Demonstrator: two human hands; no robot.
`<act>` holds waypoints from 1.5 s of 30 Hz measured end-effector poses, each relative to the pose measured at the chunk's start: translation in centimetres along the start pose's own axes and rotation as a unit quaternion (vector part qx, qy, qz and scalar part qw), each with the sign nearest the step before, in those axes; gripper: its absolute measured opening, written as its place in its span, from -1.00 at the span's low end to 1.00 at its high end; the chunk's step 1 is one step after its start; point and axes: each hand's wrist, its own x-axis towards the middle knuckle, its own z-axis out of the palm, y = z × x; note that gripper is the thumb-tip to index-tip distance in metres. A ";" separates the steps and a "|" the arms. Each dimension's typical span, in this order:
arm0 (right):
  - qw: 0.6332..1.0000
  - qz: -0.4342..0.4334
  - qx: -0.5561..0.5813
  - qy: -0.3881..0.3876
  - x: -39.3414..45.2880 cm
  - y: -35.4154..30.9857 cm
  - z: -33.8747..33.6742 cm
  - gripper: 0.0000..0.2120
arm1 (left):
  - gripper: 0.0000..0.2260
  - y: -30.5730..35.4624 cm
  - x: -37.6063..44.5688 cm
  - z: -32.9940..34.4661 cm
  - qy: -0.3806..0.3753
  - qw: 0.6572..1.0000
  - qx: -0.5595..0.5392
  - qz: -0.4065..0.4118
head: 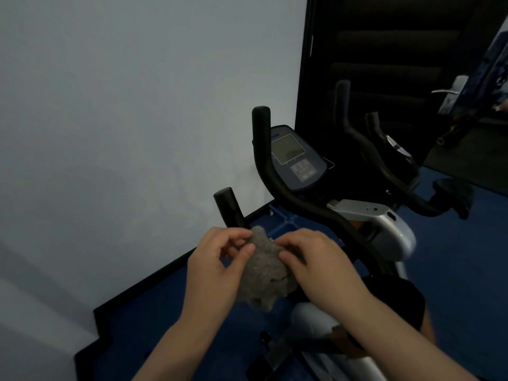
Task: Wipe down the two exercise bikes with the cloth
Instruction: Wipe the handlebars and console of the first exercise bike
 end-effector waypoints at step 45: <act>0.979 -0.012 0.191 -0.073 7.1 -3.2 4.9 -0.70 | -0.59 -3.1 4.6 -1.1 -0.008 0.984 -0.176 0.018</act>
